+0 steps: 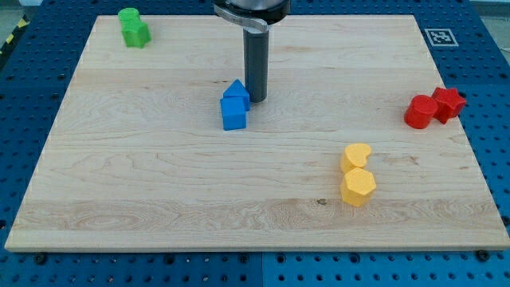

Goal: Move the red circle into the yellow heart

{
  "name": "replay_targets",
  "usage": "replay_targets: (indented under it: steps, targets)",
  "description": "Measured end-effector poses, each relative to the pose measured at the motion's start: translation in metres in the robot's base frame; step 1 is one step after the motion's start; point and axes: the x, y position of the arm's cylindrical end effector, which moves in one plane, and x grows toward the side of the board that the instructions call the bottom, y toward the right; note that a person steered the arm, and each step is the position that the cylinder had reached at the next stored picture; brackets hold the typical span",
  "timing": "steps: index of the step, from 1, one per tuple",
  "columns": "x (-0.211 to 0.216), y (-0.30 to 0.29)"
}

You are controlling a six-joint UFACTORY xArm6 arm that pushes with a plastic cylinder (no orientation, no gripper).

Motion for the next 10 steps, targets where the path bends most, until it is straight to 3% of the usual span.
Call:
replay_targets:
  steps: [1,5,6,8,10]
  targets:
    - [0.0,0.007]
    - [0.041,0.151]
    - [0.042,0.155]
    - [0.089,0.206]
    - [0.099,0.313]
